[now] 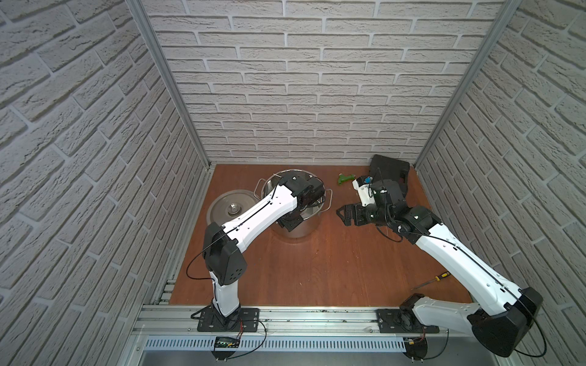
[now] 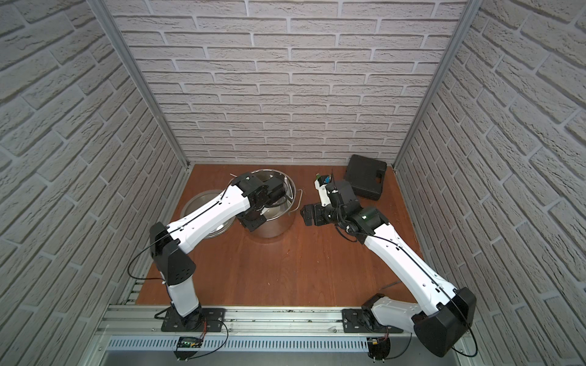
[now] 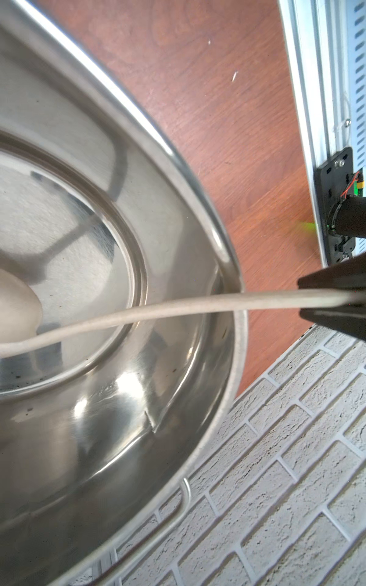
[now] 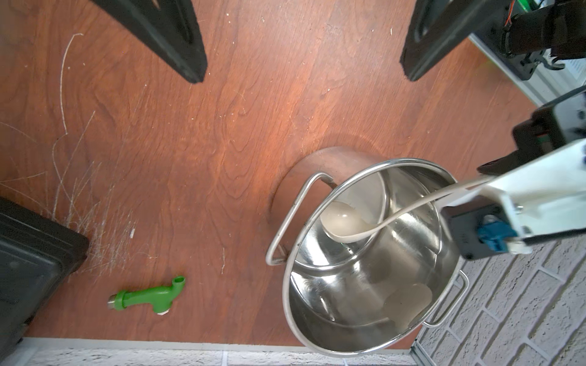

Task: Stir the soup with a spoon
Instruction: Stir the soup in the pan with a stick.

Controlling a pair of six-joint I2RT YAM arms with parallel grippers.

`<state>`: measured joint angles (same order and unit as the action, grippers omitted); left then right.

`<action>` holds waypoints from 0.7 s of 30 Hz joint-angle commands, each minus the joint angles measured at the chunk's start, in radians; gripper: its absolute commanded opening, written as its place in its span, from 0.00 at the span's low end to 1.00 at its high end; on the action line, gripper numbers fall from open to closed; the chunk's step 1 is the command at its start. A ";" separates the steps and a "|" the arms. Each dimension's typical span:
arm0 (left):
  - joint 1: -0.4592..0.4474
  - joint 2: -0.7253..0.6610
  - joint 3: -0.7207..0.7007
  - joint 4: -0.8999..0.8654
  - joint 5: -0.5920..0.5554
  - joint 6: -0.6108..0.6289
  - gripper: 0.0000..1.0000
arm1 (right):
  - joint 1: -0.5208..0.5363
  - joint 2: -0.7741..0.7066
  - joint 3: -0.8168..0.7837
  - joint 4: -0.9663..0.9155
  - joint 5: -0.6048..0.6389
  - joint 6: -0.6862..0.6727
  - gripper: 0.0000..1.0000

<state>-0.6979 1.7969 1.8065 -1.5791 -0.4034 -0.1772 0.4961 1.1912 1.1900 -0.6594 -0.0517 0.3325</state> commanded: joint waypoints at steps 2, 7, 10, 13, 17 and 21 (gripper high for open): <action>0.023 -0.067 -0.055 -0.065 -0.028 -0.007 0.00 | 0.012 -0.014 0.018 0.061 0.021 0.004 1.00; 0.115 -0.063 -0.050 -0.069 -0.063 0.009 0.00 | 0.012 0.022 0.049 0.029 -0.031 0.048 1.00; 0.165 -0.031 -0.018 -0.061 -0.083 0.024 0.00 | 0.012 0.024 0.048 0.041 -0.053 0.070 0.99; 0.173 0.012 0.037 -0.045 -0.094 0.040 0.00 | 0.012 0.034 0.060 0.030 -0.074 0.078 0.98; 0.148 0.081 0.129 -0.024 -0.099 0.053 0.00 | 0.012 0.033 0.059 0.022 -0.086 0.077 0.96; 0.118 0.143 0.215 -0.004 -0.069 0.048 0.00 | 0.012 0.041 0.068 0.010 -0.082 0.061 0.96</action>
<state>-0.5587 1.9152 1.9644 -1.5932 -0.4812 -0.1345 0.4995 1.2285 1.2236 -0.6594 -0.1238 0.3962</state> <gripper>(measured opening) 0.102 0.960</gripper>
